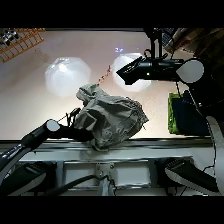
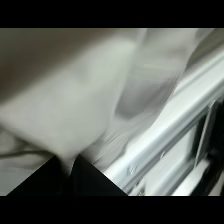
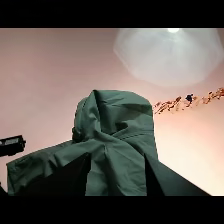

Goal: Fold the clothes and pants, and hang the long-sleeved shirts on hangers.

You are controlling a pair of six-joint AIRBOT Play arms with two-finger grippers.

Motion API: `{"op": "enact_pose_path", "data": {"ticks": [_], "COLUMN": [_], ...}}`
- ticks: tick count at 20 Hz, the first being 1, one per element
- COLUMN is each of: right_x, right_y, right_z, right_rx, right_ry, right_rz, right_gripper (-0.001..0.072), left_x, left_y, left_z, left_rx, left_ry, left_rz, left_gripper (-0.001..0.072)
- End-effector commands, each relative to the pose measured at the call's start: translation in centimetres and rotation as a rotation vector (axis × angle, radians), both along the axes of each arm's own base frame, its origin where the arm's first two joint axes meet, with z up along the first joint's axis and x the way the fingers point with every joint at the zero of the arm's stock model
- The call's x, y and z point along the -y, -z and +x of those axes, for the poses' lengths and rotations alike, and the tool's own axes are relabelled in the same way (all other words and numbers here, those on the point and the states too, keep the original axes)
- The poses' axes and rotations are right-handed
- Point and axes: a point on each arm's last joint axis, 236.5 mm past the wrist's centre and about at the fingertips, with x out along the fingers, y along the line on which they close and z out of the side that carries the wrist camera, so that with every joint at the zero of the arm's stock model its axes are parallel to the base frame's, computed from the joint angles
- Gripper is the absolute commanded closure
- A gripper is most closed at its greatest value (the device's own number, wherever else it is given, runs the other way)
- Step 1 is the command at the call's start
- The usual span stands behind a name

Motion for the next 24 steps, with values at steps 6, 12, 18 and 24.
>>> {"op": "enact_pose_path", "data": {"ticks": [6, 12, 18, 24], "right_x": [8.8, 8.0, 9.3, 9.0], "right_y": [11.6, 22.0, 26.9, 28.3], "right_z": [-3.0, -11.8, -17.3, -16.1], "right_rx": [-0.352, -0.656, -0.873, -0.904], "right_ry": [0.313, 0.503, 0.771, 0.880], "right_rz": [-0.304, -0.034, 0.172, 0.308], "right_gripper": [0.0307, 0.0307, 0.0306, 0.0302], "left_x": [-11.0, -15.3, -15.3, -15.3], "left_y": [-11.8, -11.3, -11.1, -11.1], "left_z": [14.7, 16.8, 16.8, 16.9], "left_rx": [0.492, 0.578, 0.572, 0.572], "left_ry": [-0.062, -0.012, -0.010, -0.011], "left_rz": [0.237, 0.431, 0.431, 0.431], "left_gripper": [0.0697, 0.0695, 0.0695, 0.0695]}}
